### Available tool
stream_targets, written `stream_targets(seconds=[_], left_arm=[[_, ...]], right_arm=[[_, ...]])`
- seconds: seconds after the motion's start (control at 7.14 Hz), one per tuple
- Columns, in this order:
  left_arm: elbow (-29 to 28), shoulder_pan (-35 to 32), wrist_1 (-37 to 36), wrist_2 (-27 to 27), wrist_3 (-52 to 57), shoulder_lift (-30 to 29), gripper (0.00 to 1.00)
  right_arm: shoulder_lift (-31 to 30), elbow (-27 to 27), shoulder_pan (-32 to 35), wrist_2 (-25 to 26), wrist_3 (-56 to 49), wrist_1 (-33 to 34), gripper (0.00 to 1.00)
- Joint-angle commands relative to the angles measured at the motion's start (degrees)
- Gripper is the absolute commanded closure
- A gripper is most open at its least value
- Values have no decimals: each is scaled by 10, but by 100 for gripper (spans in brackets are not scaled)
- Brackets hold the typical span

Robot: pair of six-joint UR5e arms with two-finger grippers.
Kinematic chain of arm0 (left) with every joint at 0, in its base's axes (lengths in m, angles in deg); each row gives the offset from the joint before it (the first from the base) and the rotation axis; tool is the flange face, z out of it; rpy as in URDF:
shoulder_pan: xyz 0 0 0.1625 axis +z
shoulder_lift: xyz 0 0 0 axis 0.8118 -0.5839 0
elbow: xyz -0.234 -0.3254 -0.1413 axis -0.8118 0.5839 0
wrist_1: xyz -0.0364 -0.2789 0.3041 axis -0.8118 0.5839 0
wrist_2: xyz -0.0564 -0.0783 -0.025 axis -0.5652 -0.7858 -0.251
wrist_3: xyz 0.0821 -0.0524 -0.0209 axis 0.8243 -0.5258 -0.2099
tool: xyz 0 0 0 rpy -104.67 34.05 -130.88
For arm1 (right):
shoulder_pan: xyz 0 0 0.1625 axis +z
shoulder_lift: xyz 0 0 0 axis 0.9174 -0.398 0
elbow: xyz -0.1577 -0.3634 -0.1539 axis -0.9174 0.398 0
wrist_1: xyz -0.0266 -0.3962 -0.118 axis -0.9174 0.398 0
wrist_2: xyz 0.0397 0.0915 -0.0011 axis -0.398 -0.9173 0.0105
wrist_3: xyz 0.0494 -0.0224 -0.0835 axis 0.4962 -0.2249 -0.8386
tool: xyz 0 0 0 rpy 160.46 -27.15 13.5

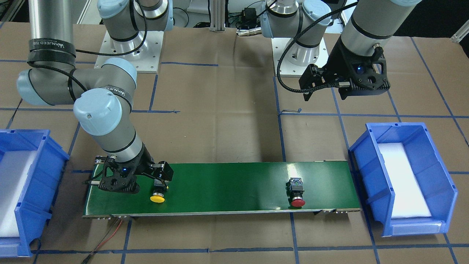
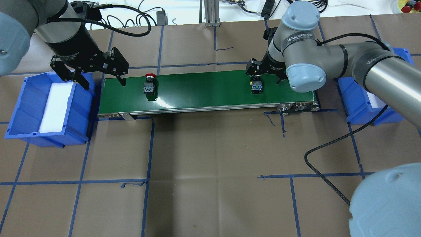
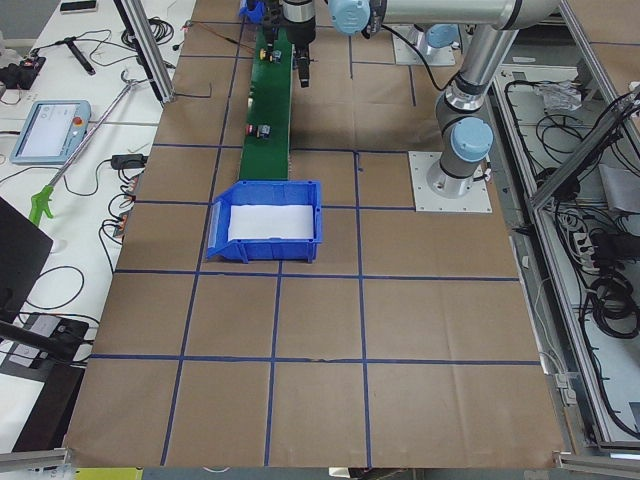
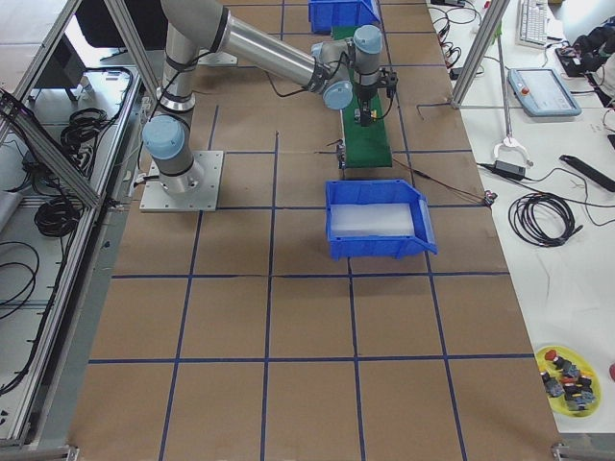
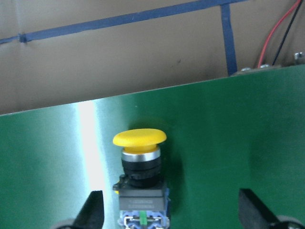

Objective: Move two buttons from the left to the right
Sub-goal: 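Release the red button with the left gripper while the right gripper lowers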

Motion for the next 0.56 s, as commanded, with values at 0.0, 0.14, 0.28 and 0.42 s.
stream_targets(seconds=[0.0,0.14,0.28,0.42], left_arm=[[2,-2,-3,1,0,-5,0],[1,-2,-3,1,0,-5,0],[1,-2,-4,1,1,-5,0],[1,-2,-4,1,1,-5,0]], right_arm=[[14,4,1,-18,5,3,1],[21,8,1,-7,3,4,2],[29,9,1,0,2,3,10],[30,10,1,48,-2,2,28]])
